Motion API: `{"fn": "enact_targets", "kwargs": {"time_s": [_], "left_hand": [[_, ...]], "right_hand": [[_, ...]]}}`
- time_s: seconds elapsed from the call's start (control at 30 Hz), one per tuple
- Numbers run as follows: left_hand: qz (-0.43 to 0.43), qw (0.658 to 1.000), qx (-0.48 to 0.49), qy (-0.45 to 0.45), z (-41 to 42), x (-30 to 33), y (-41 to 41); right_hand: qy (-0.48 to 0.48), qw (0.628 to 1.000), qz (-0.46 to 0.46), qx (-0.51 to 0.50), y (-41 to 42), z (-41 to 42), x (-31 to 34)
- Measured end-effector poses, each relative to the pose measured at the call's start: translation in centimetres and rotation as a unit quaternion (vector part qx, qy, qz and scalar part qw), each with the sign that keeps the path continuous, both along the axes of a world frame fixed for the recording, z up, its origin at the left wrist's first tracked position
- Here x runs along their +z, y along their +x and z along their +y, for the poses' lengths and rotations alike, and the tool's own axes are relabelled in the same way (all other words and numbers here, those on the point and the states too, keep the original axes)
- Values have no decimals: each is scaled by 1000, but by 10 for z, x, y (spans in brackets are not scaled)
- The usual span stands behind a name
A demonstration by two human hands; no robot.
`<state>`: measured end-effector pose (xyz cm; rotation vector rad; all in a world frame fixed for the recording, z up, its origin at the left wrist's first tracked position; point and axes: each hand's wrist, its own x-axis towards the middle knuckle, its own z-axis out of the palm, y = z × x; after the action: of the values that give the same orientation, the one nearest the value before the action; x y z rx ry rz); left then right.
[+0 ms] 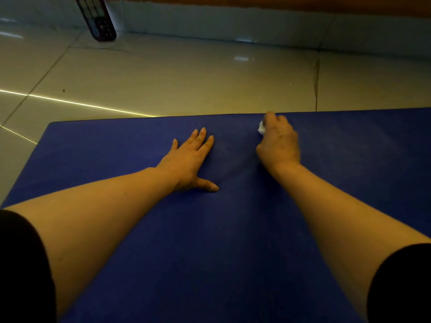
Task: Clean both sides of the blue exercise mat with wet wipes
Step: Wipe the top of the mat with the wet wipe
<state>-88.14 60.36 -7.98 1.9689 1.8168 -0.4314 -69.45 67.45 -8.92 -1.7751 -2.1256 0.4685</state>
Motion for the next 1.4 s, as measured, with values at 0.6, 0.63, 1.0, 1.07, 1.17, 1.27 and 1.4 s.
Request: {"fn": "enact_targets", "kwargs": {"time_s": [0.6,0.63,1.0,1.07,1.17,1.27,1.4], "left_hand": [[23,995,-53,-76,-69,12,25],[25,995,-49,-79,-68,13,27],[40,992,-51,-104,-64,12,30],[42,992,-50,-105,-65,11,30],[44,993,-48,-99,-66,11,31],[39,993,-46,-97,-67,12,30],[38,993,-52,-103,-65,12,30]], "right_hand": [[15,1000,-15,0,-17,-68,-6],[18,999,-10,39,-26,-79,-7],[-11,999,-32,-40,40,-56,-2],[-8,999,-7,-47,19,-69,-3],[0,999,31,22,-13,-96,-9],[-5,994,40,98,-16,-111,-9],[9,996,32,89,29,-92,-15]]}}
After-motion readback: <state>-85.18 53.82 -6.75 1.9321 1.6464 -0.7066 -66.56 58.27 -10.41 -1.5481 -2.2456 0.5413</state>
